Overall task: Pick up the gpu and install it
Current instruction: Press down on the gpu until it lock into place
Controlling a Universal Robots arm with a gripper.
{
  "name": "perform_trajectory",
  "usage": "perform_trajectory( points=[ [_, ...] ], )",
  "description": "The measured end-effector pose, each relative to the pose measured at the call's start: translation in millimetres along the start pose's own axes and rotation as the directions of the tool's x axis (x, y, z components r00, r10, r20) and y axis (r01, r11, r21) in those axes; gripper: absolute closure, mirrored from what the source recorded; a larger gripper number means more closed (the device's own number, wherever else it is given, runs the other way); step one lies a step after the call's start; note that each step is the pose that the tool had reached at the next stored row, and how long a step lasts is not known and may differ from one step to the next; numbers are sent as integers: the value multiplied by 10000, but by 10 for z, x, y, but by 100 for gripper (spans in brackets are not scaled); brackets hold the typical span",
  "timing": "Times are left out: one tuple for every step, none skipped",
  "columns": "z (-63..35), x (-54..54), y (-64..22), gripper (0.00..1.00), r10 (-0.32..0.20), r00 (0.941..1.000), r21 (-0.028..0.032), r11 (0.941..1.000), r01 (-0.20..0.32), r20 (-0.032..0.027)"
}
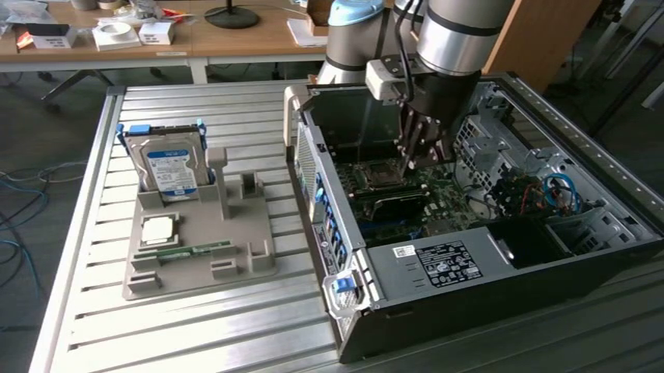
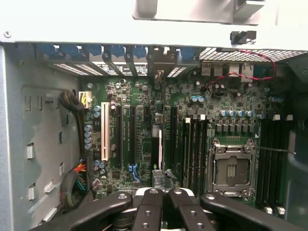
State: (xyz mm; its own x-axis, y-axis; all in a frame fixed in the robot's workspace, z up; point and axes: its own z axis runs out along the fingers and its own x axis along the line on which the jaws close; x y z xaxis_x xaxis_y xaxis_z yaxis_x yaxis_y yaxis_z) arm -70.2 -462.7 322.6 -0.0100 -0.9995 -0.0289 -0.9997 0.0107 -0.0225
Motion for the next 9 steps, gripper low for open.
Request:
perform_trajectory(
  points=[
    [18, 1, 1, 89, 0, 10000, 1, 10000, 0, 1],
    [31, 1, 1, 89, 0, 10000, 0, 10000, 0, 1],
    [36, 1, 1, 89, 0, 10000, 0, 10000, 0, 0],
    [35, 1, 1, 89, 0, 10000, 0, 10000, 0, -1],
    [35, 1, 1, 89, 0, 10000, -1, 10000, 0, -2],
    [36, 1, 11, 89, 3, 10000, 2, 10000, -3, -1],
    [38, -4, 27, 89, 2, 10000, 7, 10000, -2, 0],
    [44, -30, 68, 89, 1, 10000, 17, 10000, -1, 0],
    [47, -42, 82, 89, 2, 10000, 19, 10000, -2, 0]
  ],
)
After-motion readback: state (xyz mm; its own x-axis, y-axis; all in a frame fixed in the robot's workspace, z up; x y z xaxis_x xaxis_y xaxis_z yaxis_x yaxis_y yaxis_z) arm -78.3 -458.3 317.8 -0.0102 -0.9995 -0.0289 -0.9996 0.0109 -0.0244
